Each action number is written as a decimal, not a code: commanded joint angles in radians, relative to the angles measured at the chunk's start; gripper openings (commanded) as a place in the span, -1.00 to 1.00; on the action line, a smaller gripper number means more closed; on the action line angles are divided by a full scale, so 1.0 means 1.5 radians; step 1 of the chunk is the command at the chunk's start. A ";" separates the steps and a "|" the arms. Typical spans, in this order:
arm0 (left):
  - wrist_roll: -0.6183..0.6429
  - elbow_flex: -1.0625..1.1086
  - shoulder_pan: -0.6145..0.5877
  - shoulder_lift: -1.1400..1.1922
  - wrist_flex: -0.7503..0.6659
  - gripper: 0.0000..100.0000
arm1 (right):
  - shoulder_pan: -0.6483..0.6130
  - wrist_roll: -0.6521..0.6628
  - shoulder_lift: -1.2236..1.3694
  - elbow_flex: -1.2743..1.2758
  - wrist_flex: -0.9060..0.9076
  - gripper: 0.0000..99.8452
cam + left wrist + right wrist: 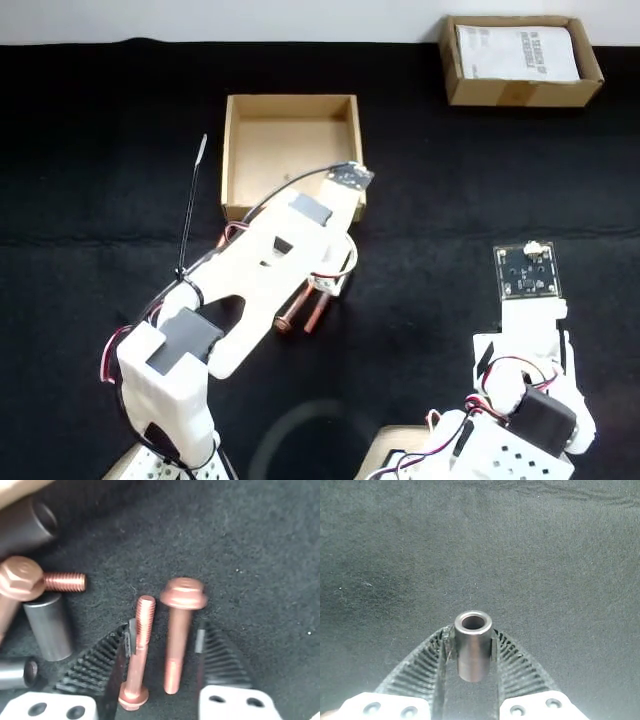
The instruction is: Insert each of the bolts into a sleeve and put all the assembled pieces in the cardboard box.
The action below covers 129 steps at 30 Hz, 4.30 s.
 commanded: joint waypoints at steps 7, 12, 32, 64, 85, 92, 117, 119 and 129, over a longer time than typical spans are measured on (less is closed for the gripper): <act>0.005 -0.011 -0.001 -0.049 0.037 -0.73 | -0.007 0.005 -0.002 0.003 -0.010 -0.98; 0.006 -0.008 0.021 -0.149 0.096 -0.73 | -0.007 0.007 -0.002 0.026 -0.040 -0.98; -0.019 0.018 0.037 -0.038 -0.009 -0.73 | -0.007 0.006 -0.002 0.033 -0.042 -0.98; -0.052 -0.003 -0.006 -0.088 -0.104 -0.98 | -0.007 -0.014 -0.006 0.004 -0.161 -0.98; -0.056 0.367 -0.067 -0.941 -0.108 -0.98 | -0.508 -0.490 -0.006 -0.003 -0.215 -0.98; -0.052 0.492 -0.183 -1.150 -0.105 -0.98 | -0.599 -0.488 -0.004 0.006 -0.310 -0.98; 0.110 0.332 -0.070 -0.805 -0.321 -0.98 | -0.621 -0.493 -0.002 0.368 -0.787 -0.98; 0.110 0.323 -0.054 -0.783 -0.322 -0.98 | -0.621 -0.493 -0.002 0.365 -0.787 -0.98; 0.109 0.304 -0.022 -0.660 -0.445 -0.98 | -0.624 -0.493 -0.002 0.362 -0.787 -0.98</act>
